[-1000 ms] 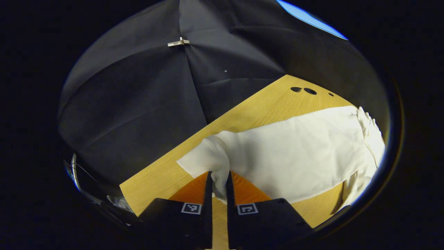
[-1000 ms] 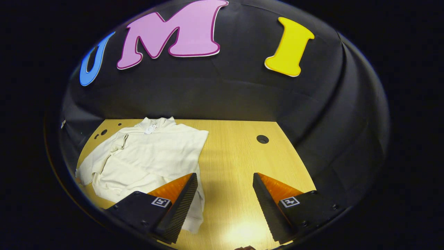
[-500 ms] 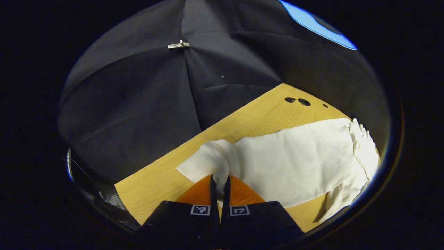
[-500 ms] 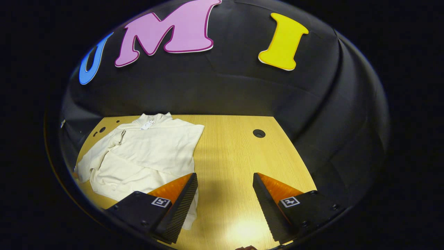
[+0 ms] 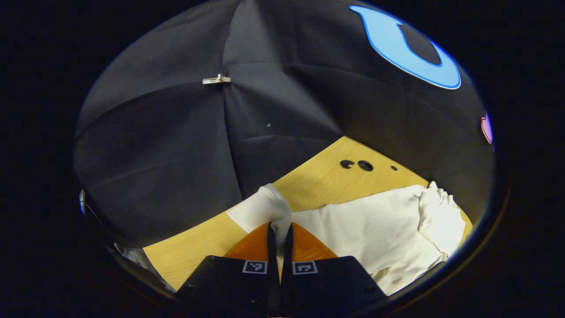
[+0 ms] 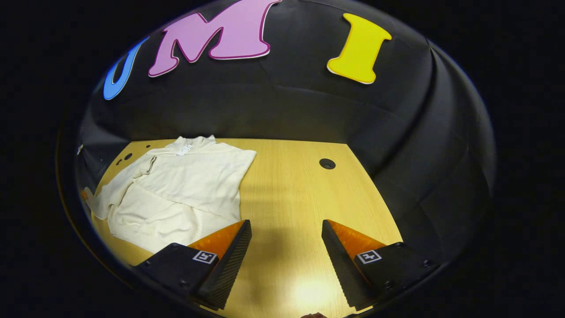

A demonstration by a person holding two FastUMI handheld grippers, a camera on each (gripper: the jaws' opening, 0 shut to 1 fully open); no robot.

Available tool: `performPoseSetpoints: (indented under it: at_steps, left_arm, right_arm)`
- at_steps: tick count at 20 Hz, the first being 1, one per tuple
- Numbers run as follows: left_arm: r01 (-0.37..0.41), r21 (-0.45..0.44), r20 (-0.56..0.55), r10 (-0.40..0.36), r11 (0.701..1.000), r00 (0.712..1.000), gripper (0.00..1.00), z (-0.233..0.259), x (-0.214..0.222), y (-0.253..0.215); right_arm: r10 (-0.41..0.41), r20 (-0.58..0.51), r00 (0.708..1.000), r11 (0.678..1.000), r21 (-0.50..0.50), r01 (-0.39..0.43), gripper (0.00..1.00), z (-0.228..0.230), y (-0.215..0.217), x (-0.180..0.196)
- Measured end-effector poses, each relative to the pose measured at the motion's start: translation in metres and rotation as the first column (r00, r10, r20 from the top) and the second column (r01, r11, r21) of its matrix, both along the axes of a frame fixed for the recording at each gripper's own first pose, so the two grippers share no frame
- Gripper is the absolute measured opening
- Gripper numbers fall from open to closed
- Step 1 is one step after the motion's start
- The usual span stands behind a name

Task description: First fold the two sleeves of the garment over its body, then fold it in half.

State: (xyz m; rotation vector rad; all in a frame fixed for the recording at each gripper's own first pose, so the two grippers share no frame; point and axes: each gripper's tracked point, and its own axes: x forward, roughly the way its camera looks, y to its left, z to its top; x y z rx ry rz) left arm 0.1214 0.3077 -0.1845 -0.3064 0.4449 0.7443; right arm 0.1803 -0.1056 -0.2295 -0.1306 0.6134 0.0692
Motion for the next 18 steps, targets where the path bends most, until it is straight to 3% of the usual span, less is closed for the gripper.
performPoseSetpoints:
  at_steps: [5, 10, 18]
  left_arm:
    - [0.102, 0.057, 0.05, -0.105, 0.993, 0.993, 0.06, 0.053, 0.057, -0.033]
    - [0.232, 0.123, 0.056, -0.24, 0.965, 0.969, 0.06, 0.088, 0.118, -0.1]
    - [0.427, 0.158, 0.108, -0.445, 0.89, 0.889, 0.06, 0.134, 0.205, -0.227]
  right_arm:
    - [-0.02, 0.003, 1.0, 1.0, 0.013, 0.02, 0.98, -0.013, -0.015, -0.008]
    - [-0.017, -0.026, 1.0, 0.999, 0.043, 0.018, 0.98, -0.038, -0.019, -0.029]
    - [0.0, -0.065, 0.998, 0.997, 0.083, 0.005, 0.98, -0.056, -0.035, -0.047]
